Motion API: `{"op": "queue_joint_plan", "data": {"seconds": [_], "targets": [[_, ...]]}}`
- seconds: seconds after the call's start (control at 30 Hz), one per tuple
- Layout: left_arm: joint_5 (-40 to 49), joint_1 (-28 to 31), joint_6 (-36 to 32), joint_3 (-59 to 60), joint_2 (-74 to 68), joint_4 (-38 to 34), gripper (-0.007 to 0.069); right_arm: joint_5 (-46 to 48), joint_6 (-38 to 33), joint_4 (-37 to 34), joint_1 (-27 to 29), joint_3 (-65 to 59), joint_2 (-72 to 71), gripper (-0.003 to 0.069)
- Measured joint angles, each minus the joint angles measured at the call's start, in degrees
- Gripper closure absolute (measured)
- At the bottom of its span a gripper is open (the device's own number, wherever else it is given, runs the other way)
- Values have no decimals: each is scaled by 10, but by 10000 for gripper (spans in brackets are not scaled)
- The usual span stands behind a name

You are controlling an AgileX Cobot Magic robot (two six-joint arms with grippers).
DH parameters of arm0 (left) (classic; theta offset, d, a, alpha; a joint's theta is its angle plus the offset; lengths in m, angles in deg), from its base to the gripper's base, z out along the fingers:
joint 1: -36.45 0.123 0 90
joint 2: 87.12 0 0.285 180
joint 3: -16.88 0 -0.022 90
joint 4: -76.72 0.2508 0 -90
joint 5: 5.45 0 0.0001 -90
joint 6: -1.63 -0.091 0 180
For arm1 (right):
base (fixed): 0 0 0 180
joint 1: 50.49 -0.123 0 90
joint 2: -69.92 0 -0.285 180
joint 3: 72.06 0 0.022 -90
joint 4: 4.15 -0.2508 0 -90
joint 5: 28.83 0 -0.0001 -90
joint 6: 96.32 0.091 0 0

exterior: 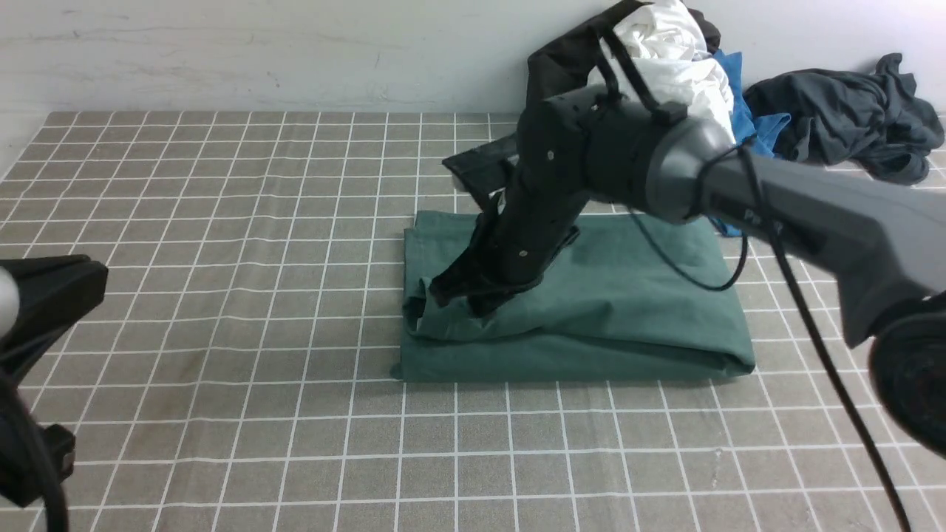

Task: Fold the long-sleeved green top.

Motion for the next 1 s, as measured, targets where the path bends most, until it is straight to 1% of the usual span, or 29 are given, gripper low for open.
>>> {"op": "queue_joint_plan", "data": {"seconds": [0.03,0.1,0.17,0.23,0.27,0.3,0.43,0.47,0.5,0.53,0.57,0.6,0.63,0.67,0.7,0.73,0.77,0.83,0.9,0.93,0.97,1.0], "targets": [[-21,0,-15,14,18,-14,632,-19,-15,-24,-4,0,7,647],[-56,0,-39,34,44,-30,632,-53,-45,-59,-14,0,11,665],[-99,0,-54,58,71,-40,632,-60,-62,-72,-19,5,5,671],[-118,0,-58,70,82,-42,632,-50,-66,-66,-20,12,-1,672],[-145,0,-60,89,97,-44,632,-5,-67,-30,-19,36,-29,673],[-148,0,-60,91,99,-45,632,-5,-67,-25,-19,36,-29,673],[-200,0,-60,122,121,-56,632,108,-58,118,-19,84,-145,673],[-203,0,-60,123,122,-55,632,112,-58,124,-19,85,-152,673],[-209,0,-60,126,123,-56,632,124,-56,148,-19,89,-188,673],[-212,0,-60,130,123,-58,632,138,-48,193,-16,93,-246,673],[-212,0,-60,132,123,-58,632,142,-37,209,-14,93,-282,673],[-212,0,-60,132,123,-58,632,142,-35,212,-13,93,-289,673],[-209,0,-60,132,123,-58,632,143,-14,222,-9,84,-341,673],[-208,0,-60,132,123,-58,632,143,4,223,-5,65,-388,673],[-208,0,-60,132,123,-58,632,144,9,223,-5,56,-404,673],[-207,0,-60,132,123,-58,632,145,19,221,-3,33,-437,673],[-205,0,-60,132,123,-58,632,146,34,206,-3,-46,-514,673],[-204,0,-60,132,123,-58,632,131,45,184,-3,-132,-594,673],[-204,0,-60,132,123,-59,632,73,55,169,-3,-247,-674,673],[-204,0,-60,132,123,-59,632,56,58,168,-3,-274,-692,673],[-204,0,-60,132,123,-59,632,-19,69,162,-3,-373,-755,673],[-204,0,-60,132,123,-59,632,-66,79,162,-3,-431,-790,673]]}}
